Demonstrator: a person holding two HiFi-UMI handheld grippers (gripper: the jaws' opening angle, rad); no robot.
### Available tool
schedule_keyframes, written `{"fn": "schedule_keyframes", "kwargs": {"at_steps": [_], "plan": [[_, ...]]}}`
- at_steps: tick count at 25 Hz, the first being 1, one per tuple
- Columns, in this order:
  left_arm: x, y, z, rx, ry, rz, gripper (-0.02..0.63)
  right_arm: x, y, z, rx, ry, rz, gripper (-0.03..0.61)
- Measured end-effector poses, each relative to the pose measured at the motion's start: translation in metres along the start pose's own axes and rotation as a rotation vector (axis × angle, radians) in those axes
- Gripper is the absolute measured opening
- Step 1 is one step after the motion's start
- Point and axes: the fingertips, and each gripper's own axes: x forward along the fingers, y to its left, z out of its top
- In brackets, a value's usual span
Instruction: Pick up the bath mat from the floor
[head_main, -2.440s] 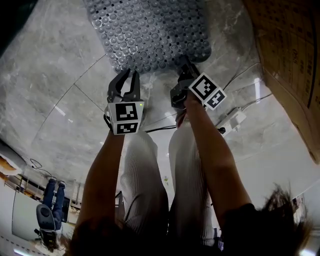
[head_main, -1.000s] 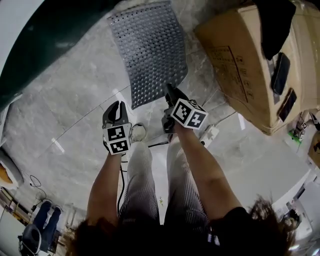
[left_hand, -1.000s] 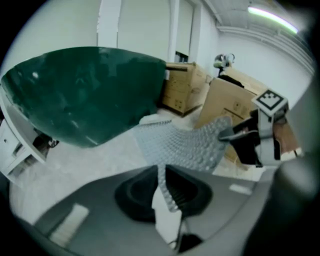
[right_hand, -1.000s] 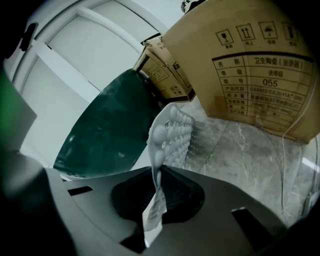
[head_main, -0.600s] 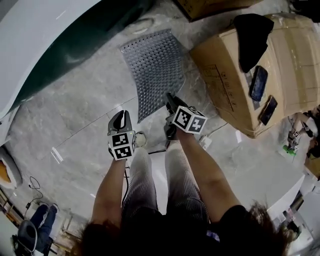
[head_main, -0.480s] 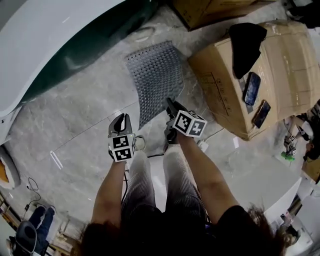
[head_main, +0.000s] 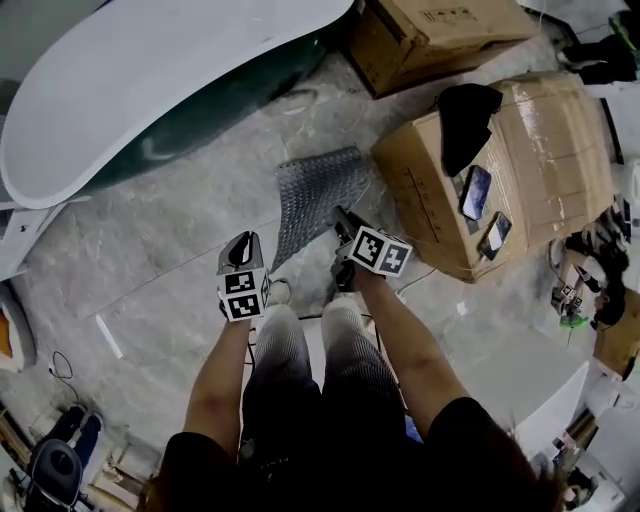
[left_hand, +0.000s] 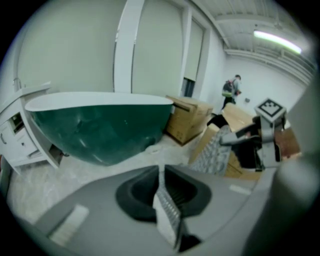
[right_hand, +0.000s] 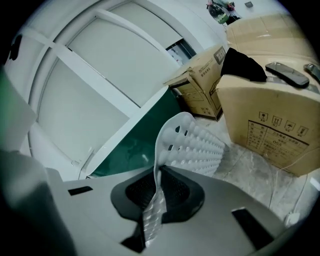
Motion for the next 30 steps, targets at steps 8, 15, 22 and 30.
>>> {"fn": "schedule_keyframes", "kwargs": {"at_steps": [8,15,22,30], "plan": [[-0.057,0.003,0.031,-0.065,-0.037,-0.010,0.038,-0.031,0.062,0.024,-0.015,-0.028,0.070,0.014],[-0.105,-0.003,0.065,-0.023,-0.103,-0.037,0.038,-0.070,0.112,0.057,-0.036,-0.080,0.172,0.013],[-0.144,-0.005,0.102,-0.013,-0.179,-0.038,0.038,-0.110,0.174,0.078,-0.059,-0.096,0.326,0.014],[-0.178,-0.009,0.134,-0.050,-0.256,-0.060,0.038,-0.152,0.225,0.099,-0.035,-0.157,0.445,0.014]]}}
